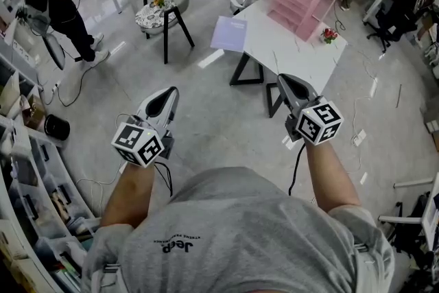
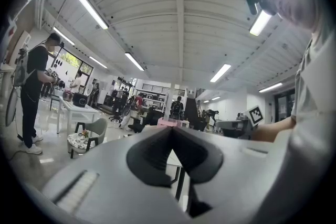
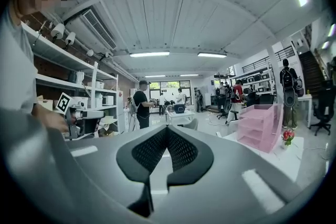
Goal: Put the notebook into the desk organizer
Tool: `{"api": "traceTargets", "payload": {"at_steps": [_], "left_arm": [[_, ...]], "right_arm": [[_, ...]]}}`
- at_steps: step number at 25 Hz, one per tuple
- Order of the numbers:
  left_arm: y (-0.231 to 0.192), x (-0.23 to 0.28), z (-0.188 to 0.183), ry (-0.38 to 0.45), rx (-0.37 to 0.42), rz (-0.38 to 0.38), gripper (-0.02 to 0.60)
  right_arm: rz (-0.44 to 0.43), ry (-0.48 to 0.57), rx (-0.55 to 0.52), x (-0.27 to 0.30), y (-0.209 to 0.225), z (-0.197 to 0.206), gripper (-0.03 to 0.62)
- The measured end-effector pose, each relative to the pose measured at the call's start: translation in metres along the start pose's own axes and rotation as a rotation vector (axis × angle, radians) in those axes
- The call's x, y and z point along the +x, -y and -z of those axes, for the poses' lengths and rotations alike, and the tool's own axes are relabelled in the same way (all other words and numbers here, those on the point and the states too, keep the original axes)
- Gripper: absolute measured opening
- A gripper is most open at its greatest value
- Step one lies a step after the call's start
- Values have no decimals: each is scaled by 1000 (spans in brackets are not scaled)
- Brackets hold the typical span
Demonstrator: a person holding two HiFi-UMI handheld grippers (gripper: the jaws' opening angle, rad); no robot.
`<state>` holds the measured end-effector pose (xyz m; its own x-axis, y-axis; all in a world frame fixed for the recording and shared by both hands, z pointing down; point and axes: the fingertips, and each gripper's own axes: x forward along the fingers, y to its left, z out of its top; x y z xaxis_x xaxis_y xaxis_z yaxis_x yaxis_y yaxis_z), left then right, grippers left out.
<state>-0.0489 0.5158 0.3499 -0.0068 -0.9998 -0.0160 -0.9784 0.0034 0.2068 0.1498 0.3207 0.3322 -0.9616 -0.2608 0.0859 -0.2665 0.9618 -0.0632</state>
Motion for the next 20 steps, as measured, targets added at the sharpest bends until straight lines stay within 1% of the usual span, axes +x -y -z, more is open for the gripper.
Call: {"api": "traceTargets", "payload": {"at_steps": [6,9,10,11,12,14,15,17,20], "left_arm": [[2,7,-1,-4,14,2,49],[13,13,-4,-3,12,37,48],[18,16,-4,-10,9,60,85],[23,20,-3,-21,6,80,296],[27,24,-1,-29,5,91,416],[30,30,0,-29,5,82,473],[33,33,-1,-28,7,72,490],[41,38,-2,-27,16,57,505],[58,47,1,-23,22,41,506]], "right_arm": [[-2,2,-6,0,6,0,2],[-8,2,-3,-2,11,0,2],[-12,2,-2,-4,13,-1,2],[-15,3,-2,-5,15,-1,2],[-20,3,-2,-6,17,-1,2],[-30,3,-4,-10,22,-2,2],[-37,4,-5,-12,25,-2,2],[-51,4,-9,-17,32,-3,2],[-72,2,-16,-28,47,-2,2]]}}
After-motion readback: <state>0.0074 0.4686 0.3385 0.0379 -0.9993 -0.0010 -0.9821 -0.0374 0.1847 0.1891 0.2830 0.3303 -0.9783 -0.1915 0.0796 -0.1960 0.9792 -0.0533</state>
